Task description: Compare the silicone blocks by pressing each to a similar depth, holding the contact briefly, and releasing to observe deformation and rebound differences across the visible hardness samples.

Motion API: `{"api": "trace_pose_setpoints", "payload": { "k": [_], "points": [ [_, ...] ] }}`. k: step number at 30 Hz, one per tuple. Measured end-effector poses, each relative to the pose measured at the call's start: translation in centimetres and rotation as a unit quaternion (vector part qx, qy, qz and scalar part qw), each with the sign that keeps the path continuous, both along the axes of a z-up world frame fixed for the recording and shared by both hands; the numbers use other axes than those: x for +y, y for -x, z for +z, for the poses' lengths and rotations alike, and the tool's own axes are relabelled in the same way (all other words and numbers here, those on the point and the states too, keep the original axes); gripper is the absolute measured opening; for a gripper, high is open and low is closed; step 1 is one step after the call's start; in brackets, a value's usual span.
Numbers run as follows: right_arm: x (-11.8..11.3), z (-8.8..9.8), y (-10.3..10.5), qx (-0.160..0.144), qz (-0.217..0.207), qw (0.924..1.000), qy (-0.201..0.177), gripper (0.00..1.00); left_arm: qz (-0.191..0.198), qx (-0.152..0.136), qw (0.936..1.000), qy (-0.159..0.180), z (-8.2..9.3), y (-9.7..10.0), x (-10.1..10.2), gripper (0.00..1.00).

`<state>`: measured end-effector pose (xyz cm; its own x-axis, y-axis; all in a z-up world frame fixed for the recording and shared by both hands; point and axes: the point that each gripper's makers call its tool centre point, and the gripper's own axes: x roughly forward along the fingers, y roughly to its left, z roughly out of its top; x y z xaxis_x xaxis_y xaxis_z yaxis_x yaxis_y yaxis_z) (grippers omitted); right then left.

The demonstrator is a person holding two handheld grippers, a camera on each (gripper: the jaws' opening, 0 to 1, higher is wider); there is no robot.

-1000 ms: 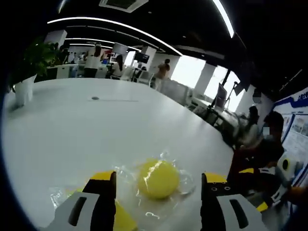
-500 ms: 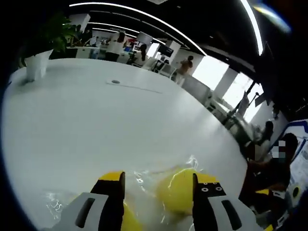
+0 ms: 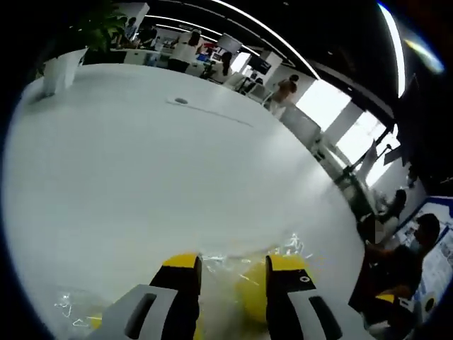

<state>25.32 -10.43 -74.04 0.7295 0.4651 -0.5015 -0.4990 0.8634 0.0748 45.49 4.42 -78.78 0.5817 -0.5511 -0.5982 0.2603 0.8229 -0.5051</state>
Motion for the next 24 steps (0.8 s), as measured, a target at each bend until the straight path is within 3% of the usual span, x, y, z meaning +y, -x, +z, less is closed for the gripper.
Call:
{"api": "trace_pose_setpoints", "payload": {
  "k": [8,10,14,16,22,24],
  "points": [
    [-0.1,0.0,0.1,0.000,-0.001,1.0000,0.000,0.70,0.010,0.013,0.9997,0.020,-0.2,-0.4,-0.2,0.21],
    [-0.1,0.0,0.1,0.000,-0.001,1.0000,0.000,0.70,-0.003,0.006,0.9999,0.011,-0.2,-0.4,-0.7,0.20],
    [-0.2,0.0,0.1,0.000,-0.001,1.0000,0.000,0.70,-0.003,0.006,0.9999,0.010,-0.7,-0.3,-1.2,0.08],
    [-0.2,-0.1,0.1,0.000,-0.002,1.0000,0.001,0.70,0.009,0.013,0.9995,0.029,-0.7,-0.4,-1.7,0.07],
    [-0.2,-0.1,0.2,0.001,-0.002,1.0000,0.001,0.70,-0.014,0.021,0.9993,0.029,-0.7,-0.1,-3.6,0.08],
    [-0.3,-0.2,0.2,0.002,-0.003,1.0000,0.002,0.70,-0.022,0.026,0.9989,0.033,-0.7,0.2,-4.2,0.03]
  ]
}}
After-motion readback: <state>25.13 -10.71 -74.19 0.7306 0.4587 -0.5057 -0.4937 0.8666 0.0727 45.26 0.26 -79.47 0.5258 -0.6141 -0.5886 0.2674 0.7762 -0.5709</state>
